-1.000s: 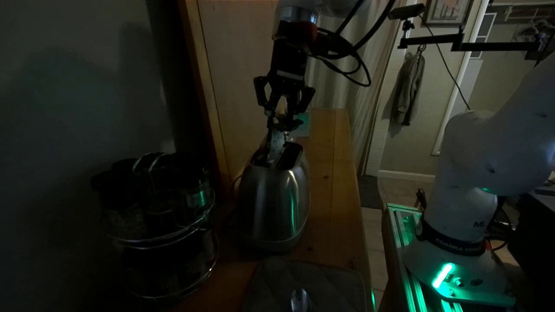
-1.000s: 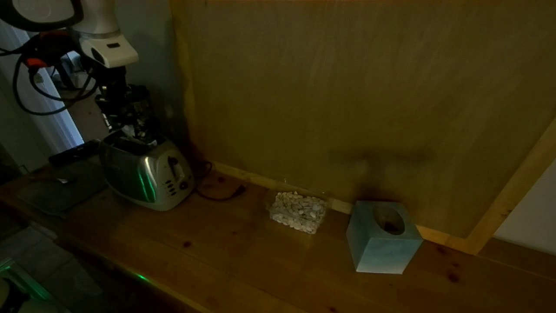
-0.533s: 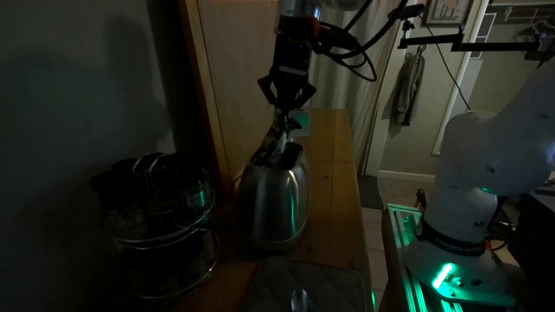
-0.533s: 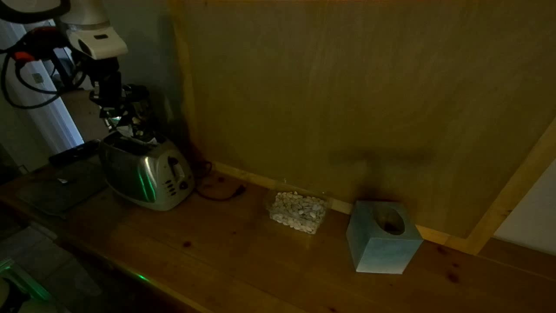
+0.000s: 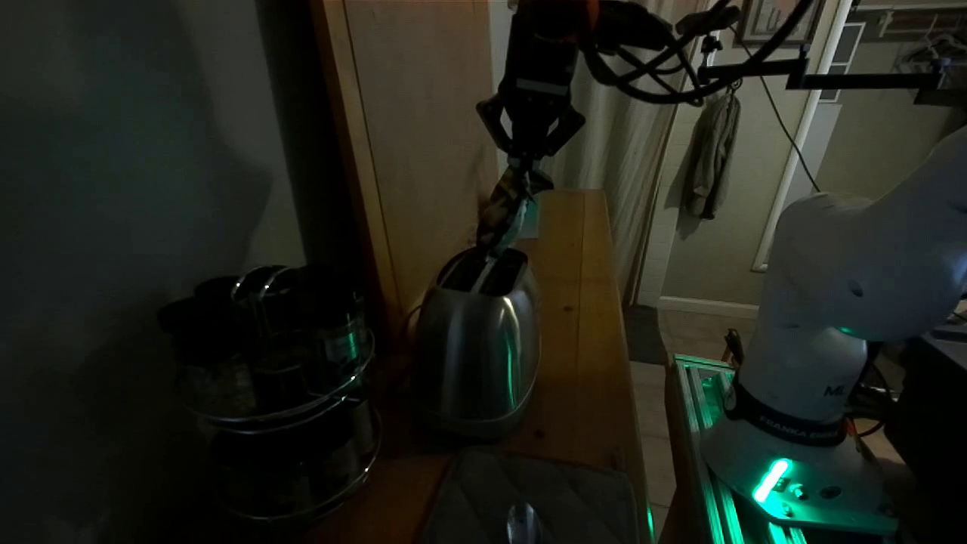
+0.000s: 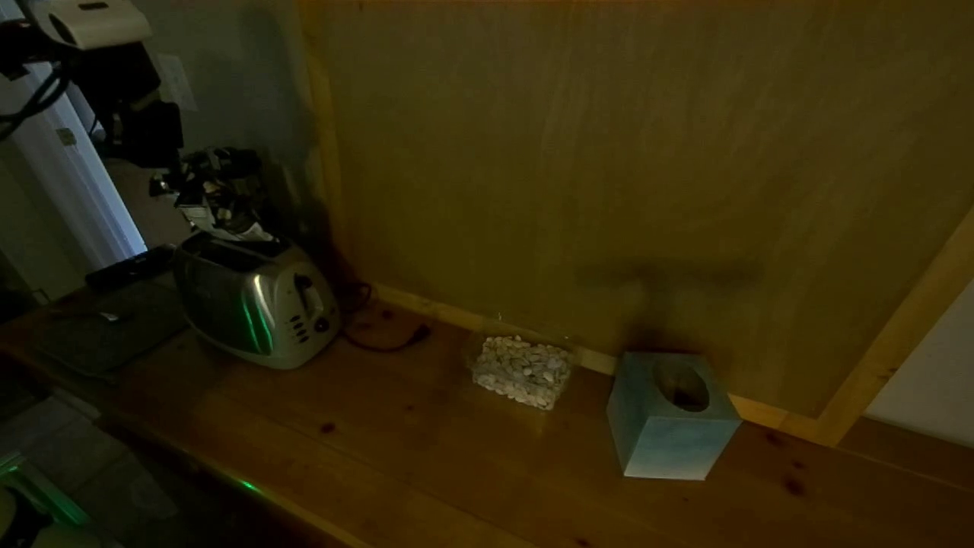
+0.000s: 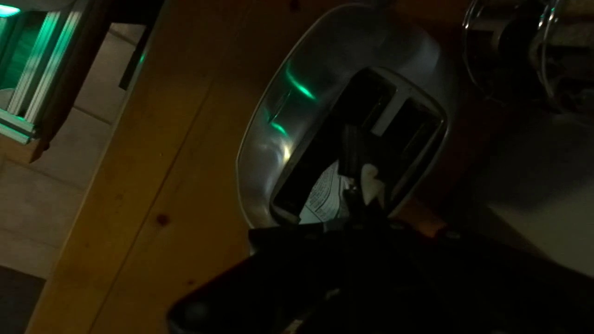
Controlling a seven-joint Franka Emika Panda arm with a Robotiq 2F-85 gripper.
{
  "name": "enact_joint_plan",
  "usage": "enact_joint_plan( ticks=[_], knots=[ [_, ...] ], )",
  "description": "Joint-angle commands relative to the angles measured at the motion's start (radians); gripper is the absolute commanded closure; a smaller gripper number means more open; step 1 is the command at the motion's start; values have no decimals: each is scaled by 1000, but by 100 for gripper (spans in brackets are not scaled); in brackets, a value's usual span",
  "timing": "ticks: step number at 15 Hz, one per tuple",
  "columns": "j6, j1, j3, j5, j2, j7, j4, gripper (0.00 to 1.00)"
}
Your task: Remove the black packet from the toaster and put it on the table
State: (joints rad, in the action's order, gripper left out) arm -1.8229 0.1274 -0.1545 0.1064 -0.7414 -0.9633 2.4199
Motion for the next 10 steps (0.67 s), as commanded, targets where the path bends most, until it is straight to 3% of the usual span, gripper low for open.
enact_joint_plan(
  ticks=[1, 10],
  knots=[
    [19, 38, 7, -77, -38, -10, -19, 100],
    [20, 115, 135, -133, -34, 77, -50, 100]
  ],
)
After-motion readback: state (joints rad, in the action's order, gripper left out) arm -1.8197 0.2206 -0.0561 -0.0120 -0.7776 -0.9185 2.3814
